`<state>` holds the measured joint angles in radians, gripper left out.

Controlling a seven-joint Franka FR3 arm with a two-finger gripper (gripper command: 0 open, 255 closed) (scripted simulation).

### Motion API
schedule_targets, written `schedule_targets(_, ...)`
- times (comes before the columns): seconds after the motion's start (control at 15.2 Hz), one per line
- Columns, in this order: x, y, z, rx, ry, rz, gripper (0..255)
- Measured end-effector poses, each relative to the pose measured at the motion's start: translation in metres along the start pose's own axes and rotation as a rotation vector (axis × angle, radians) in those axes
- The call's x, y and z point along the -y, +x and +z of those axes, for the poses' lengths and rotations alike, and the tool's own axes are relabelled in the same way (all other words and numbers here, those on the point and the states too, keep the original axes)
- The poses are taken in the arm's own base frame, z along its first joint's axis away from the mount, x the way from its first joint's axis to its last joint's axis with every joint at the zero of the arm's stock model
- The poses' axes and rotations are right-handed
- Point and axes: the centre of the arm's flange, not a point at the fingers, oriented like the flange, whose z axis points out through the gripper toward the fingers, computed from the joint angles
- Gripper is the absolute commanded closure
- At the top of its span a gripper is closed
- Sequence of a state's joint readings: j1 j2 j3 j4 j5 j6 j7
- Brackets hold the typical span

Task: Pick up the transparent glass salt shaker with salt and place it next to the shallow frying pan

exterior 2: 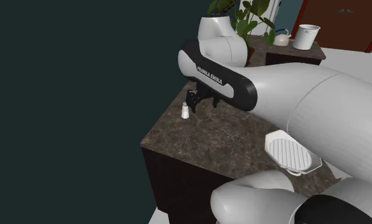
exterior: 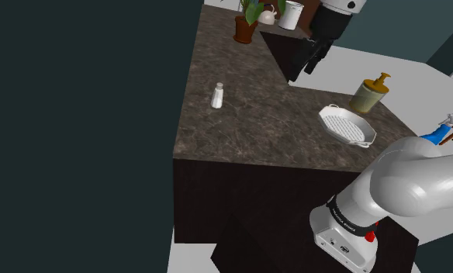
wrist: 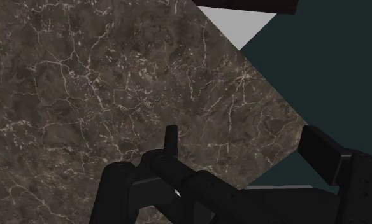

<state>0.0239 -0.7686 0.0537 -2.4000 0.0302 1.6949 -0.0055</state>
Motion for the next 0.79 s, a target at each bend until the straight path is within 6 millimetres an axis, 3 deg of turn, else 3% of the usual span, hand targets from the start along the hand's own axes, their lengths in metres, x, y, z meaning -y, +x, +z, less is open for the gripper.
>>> schedule_targets(0.2,-0.002,0.014,0.008,0.004,0.005,0.01,0)
schedule_targets(0.79,-0.013,0.118,0.067,0.03,0.038,0.082,0)
